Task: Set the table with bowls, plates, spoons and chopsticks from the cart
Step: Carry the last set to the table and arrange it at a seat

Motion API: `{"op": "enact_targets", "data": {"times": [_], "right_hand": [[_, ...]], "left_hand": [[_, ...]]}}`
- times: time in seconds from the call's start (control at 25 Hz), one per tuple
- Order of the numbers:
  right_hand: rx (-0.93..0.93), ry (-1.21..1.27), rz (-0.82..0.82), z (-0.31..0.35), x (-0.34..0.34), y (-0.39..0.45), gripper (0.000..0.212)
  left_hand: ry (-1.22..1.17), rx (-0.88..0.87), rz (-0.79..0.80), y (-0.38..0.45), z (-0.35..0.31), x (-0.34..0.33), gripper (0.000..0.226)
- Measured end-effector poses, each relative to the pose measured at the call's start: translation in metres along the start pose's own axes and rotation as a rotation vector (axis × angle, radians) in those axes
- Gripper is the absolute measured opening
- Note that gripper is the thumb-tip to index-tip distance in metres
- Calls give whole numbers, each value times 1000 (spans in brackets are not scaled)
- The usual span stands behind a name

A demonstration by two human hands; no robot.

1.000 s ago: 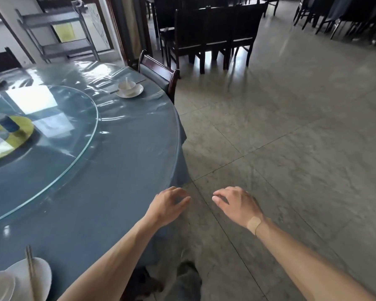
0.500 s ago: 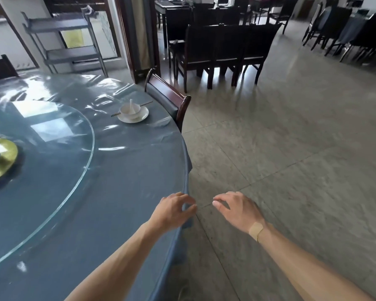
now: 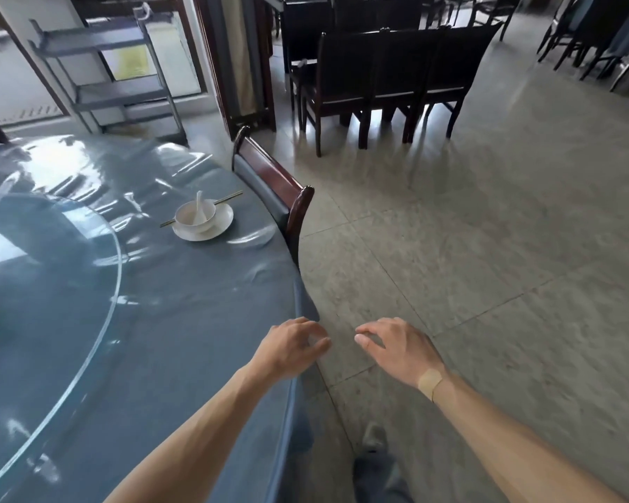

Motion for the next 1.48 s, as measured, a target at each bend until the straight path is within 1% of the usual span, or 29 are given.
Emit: {"op": "enact_targets", "data": {"times": [0.16,0.36,0.64,0.8,0.92,1.16,1.28,1.48], "right_hand": [[50,-1,14,-51,36,63,36],[86,-43,36,-98,86,131,39],[121,-25,42,-126,135,241,39],[158,-36,22,-123,152,327,40],[172,-60,39,-115,163,393,41],[191,-98,93,-96,187,515,40],[220,-72,81,-84,199,567,41],[339,-105,132,-61,199,659,41]], "left_hand": [[-1,18,-25,77,-28,9,30],[-48,61,-83,164,-61,39,30],[-69,59,-150,265,-60,82,30],[-9,15,-179,335,-47,115,35],[17,2,-187,389,-32,148,36],[-30,80,-182,476,20,203,36],[-21,118,-174,508,45,224,36],[-55,219,-249,553,96,257,37]]}}
Point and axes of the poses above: each hand's wrist, its own y-axis towards the middle knuckle, its own x-axis out of the back of the hand, z = x × y, the point moved 6 cm from there along y, towards the middle knuckle, and after that the axes turned 1 degree about z, right-handed, at the moved point
